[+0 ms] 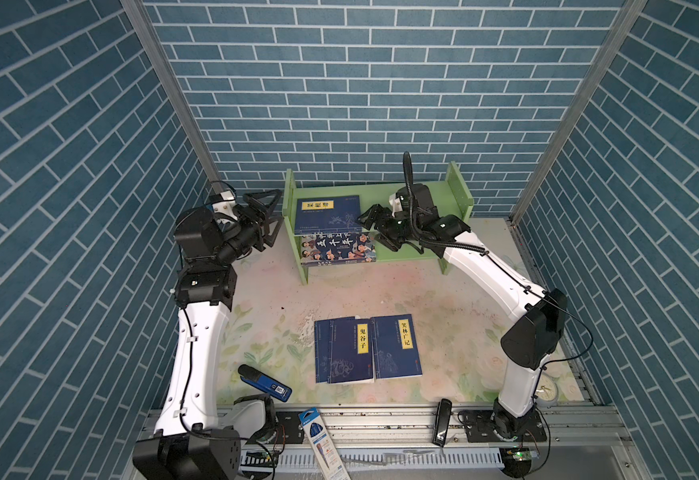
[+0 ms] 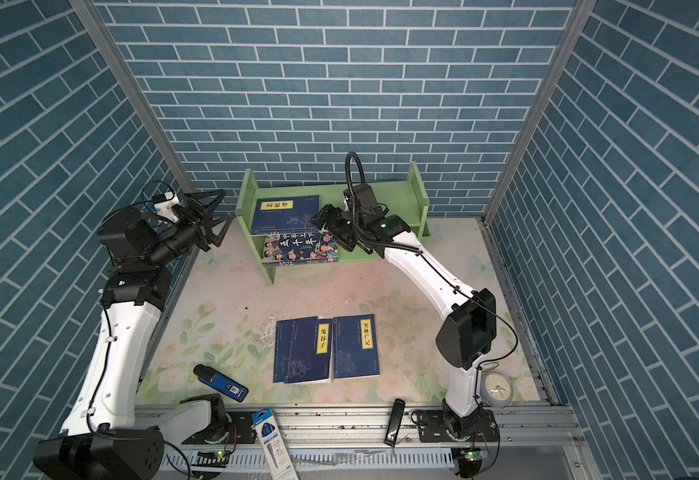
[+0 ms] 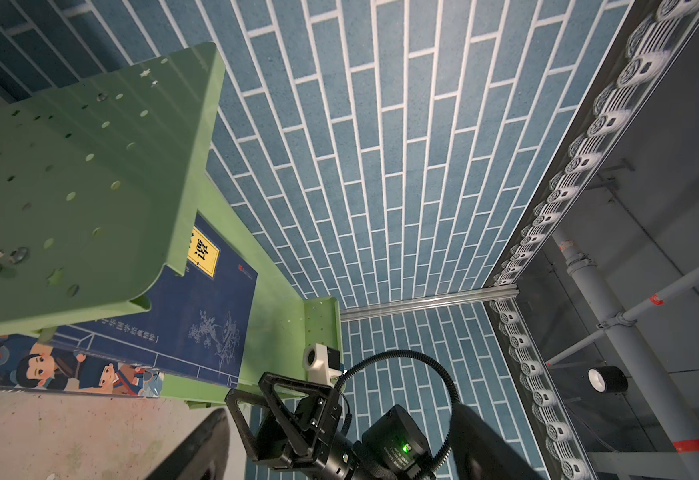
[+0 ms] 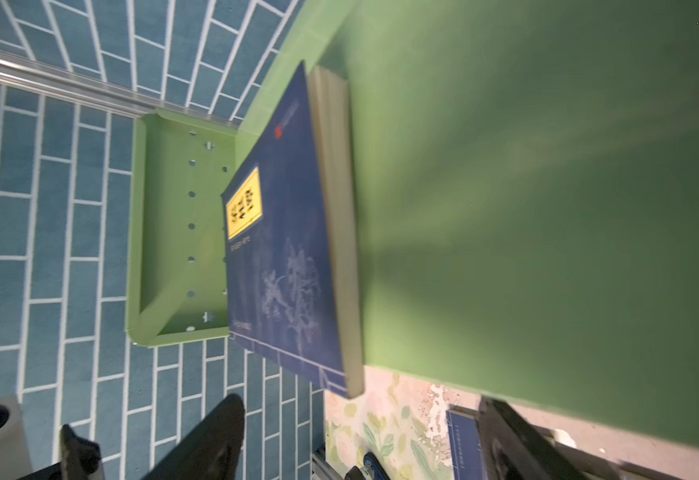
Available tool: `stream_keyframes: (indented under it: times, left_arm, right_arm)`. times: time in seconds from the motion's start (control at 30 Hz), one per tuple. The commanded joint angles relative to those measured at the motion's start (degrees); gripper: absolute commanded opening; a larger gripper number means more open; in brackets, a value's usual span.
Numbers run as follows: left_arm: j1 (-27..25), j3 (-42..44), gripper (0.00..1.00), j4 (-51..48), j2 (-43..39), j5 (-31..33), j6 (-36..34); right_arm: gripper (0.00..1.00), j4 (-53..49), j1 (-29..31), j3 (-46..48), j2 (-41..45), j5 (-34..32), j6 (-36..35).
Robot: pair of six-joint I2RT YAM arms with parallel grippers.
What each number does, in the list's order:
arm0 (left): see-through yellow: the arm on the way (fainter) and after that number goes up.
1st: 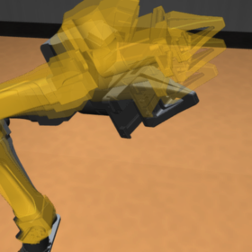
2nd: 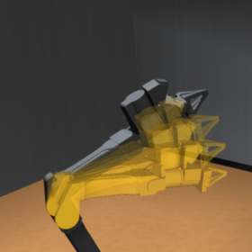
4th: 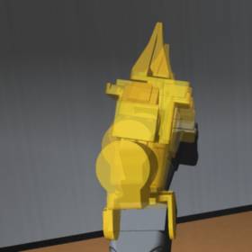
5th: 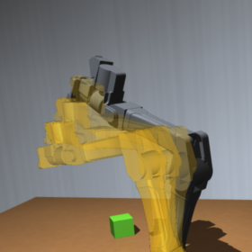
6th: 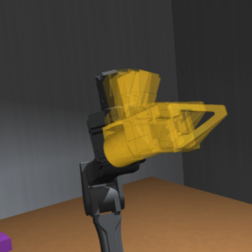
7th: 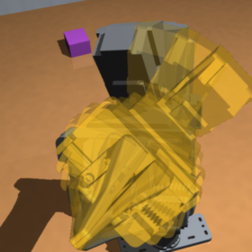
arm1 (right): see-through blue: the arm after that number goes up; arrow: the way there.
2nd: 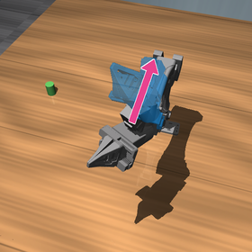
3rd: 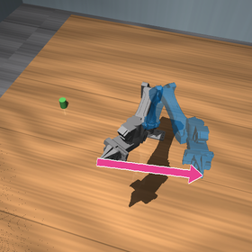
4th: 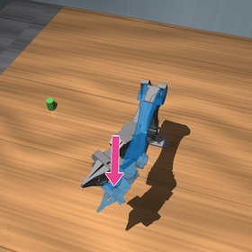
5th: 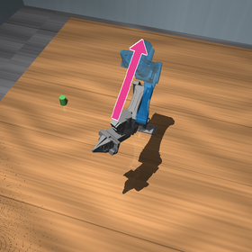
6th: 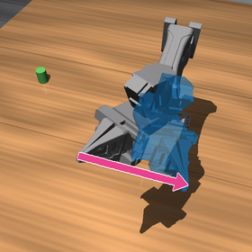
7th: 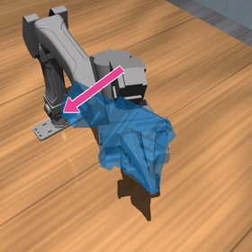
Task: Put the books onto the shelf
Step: 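Move both grippers from the shelf down to the blue books on the table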
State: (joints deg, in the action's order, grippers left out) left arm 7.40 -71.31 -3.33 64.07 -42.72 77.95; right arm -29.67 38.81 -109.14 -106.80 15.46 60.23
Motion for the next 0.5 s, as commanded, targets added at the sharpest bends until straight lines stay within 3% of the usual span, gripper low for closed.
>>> stream_keyframes:
  times: [0.0,0.2,0.47]
  left_arm:
    - [0.4,2.0,0.85,-2.8,-1.9,-1.3,-3.6]
    - [0.4,9.3,0.85,-12.7,-4.3,-5.1,-10.3]
    - [-0.2,22.5,0.85,-27.4,-7.8,-5.2,-26.2]
  right_arm:
    - [0.87,-4.1,-0.3,-1.2,4.1,-4.0,-3.4]
    - [0.84,-5.8,1.3,7.3,15.8,-8.8,-6.8]
    - [0.8,2.4,8.3,39.5,35.4,-9.6,-3.1]
